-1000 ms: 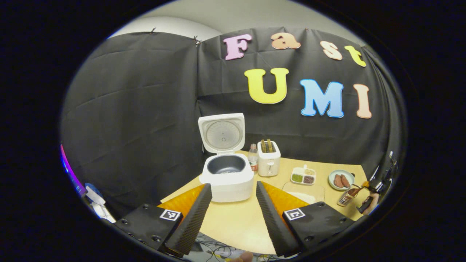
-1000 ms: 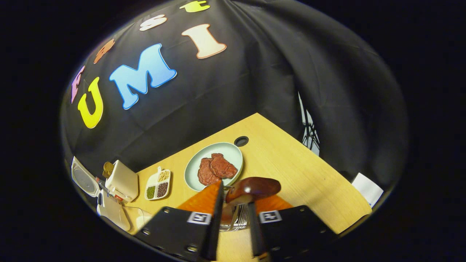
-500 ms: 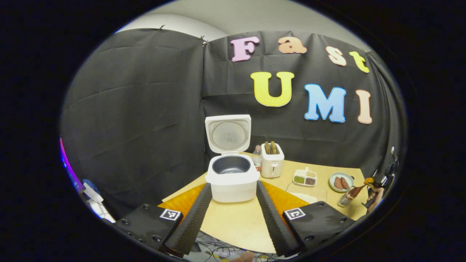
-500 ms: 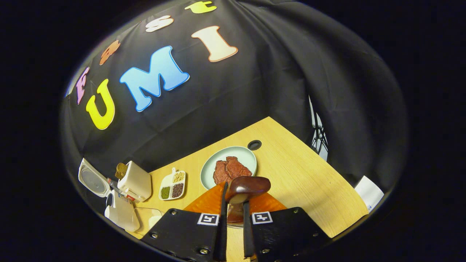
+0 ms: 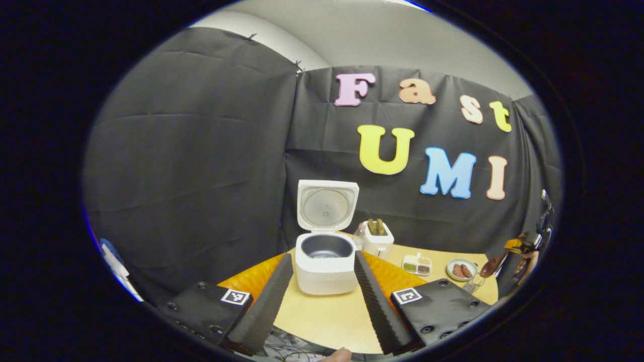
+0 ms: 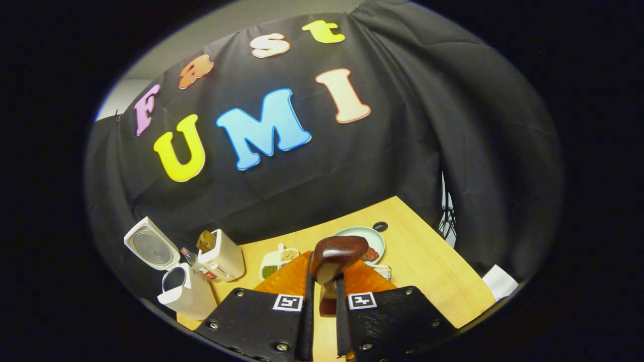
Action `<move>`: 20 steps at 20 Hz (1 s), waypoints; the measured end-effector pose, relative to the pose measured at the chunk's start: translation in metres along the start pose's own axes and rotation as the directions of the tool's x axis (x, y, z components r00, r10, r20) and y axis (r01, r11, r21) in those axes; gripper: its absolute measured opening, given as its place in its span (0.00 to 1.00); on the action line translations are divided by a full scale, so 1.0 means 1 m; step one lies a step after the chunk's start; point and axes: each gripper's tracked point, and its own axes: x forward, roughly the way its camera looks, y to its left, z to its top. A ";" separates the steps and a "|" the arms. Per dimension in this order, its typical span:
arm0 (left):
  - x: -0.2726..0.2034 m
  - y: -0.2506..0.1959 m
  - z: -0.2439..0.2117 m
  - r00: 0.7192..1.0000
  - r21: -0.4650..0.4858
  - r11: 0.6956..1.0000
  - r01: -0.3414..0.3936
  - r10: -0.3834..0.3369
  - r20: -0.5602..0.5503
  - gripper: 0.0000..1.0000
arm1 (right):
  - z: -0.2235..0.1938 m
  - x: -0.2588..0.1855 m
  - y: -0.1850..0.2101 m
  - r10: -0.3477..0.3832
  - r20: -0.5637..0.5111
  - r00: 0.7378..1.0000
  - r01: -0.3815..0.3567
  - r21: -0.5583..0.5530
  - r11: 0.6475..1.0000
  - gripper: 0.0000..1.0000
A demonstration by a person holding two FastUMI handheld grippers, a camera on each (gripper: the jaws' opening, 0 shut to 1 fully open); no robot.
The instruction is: Close the left gripper, press the button to open the rice cooker; take a wooden spoon from the chopstick holder with the right hand, scoop a spoonful of rice and pour it into the rice cooker, then put the wooden spoon back into the chopstick holder.
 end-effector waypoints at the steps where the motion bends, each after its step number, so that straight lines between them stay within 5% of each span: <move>1: -0.001 0.011 0.003 1.000 -0.022 1.000 0.015 -0.014 0.013 0.87 | 0.005 -0.012 0.016 0.008 0.020 1.000 -0.008 -0.021 1.000 0.18; 8: 0.017 0.082 0.027 0.997 -0.072 0.997 0.015 -0.009 0.079 0.86 | -0.023 -0.039 0.135 0.138 0.009 0.990 -0.136 -0.127 0.983 0.18; 12: 0.029 0.108 0.018 0.997 -0.081 0.996 -0.037 0.043 0.066 0.85 | -0.067 -0.005 0.174 0.163 -0.086 0.983 -0.176 -0.167 0.970 0.18; 13: 0.031 0.114 0.016 0.996 -0.079 0.995 -0.055 0.060 0.063 0.92 | -0.079 0.008 0.180 0.163 -0.106 0.981 -0.180 -0.182 0.967 0.18; 14: 0.036 0.119 0.013 0.995 -0.070 0.995 -0.076 0.080 0.053 0.85 | -0.096 0.020 0.186 0.161 -0.135 0.978 -0.185 -0.193 0.964 0.18; 19: 0.056 0.129 0.014 0.989 -0.029 0.989 -0.144 0.145 0.030 0.85 | -0.163 0.074 0.203 0.153 -0.257 0.954 -0.215 -0.234 0.948 0.18; 20: 0.062 0.127 0.011 0.988 -0.026 0.988 -0.152 0.152 0.020 0.91 | -0.176 0.084 0.202 0.145 -0.277 0.950 -0.216 -0.248 0.944 0.18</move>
